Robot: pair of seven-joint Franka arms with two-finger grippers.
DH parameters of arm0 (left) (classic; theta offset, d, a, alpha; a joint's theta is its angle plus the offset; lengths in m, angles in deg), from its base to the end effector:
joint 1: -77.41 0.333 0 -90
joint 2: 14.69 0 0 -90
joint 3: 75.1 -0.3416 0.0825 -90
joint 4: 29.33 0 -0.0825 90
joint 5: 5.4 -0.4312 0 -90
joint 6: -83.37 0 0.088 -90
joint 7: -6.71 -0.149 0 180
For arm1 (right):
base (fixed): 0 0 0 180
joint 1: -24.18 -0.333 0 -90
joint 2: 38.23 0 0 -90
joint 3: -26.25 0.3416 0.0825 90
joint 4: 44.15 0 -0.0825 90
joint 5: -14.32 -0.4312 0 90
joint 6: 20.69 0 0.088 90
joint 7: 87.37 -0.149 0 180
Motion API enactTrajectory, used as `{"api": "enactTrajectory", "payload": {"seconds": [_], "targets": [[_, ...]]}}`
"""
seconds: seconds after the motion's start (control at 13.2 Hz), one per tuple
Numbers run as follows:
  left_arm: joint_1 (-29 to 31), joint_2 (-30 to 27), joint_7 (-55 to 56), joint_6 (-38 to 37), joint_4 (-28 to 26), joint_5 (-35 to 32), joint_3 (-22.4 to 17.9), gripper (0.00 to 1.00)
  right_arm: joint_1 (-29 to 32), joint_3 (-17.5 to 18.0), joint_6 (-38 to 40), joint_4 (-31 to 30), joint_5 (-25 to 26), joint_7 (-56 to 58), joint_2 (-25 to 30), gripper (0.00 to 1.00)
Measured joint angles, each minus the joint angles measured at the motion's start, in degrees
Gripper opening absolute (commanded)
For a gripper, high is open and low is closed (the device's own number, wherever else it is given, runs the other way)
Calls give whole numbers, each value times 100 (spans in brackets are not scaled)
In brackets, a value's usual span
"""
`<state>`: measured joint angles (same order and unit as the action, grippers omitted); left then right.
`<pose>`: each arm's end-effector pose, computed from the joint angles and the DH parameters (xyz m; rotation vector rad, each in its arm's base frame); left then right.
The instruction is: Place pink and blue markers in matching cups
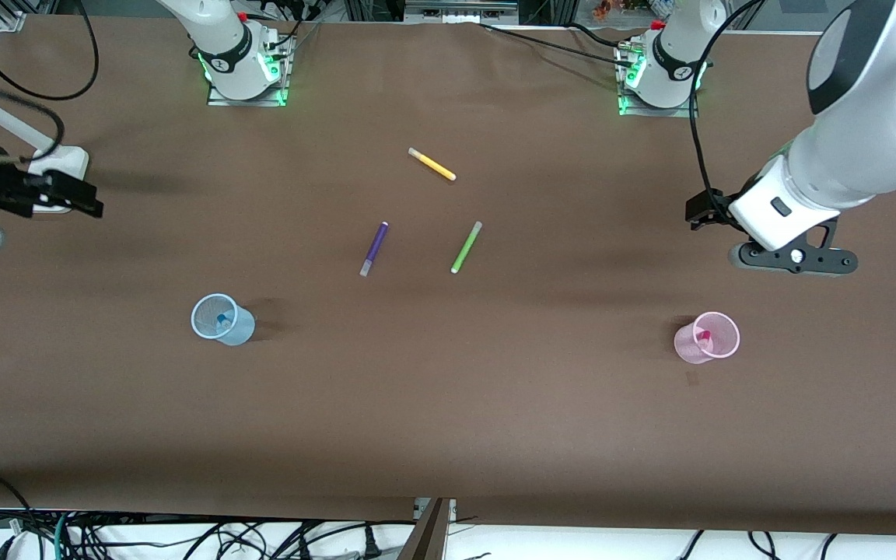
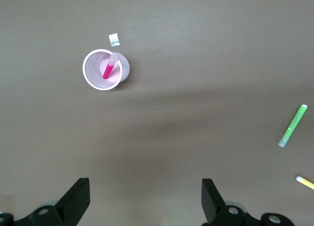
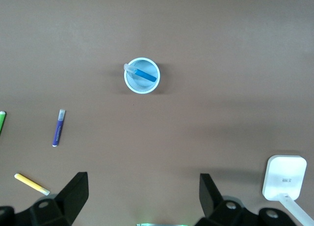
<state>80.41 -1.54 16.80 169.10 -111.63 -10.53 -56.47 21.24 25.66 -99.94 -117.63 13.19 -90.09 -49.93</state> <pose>0.6391 -0.1438 0.5330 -3.0783 0.1462 0.2319 0.6442 0.0304 0.6119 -3.1245 0.0057 0.1629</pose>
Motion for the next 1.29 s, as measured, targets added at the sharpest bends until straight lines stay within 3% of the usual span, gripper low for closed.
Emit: {"api": "enactTrajectory", "payload": {"seconds": [0.23,0.38,0.53,1.29], "targets": [[-117,-414,49,231,-545,101,-187,100,64,-1,1,-508,2,0,362,100],[-690,-593,41,249,-633,142,-916,100,65,0,2,-777,2,0,523,100],[-925,-673,11,251,-637,187,-1245,100,65,0,2,-855,6,0,529,100],[-932,-744,-2,185,-635,420,-1347,100,85,-1,-18,-868,33,0,475,100]]}}
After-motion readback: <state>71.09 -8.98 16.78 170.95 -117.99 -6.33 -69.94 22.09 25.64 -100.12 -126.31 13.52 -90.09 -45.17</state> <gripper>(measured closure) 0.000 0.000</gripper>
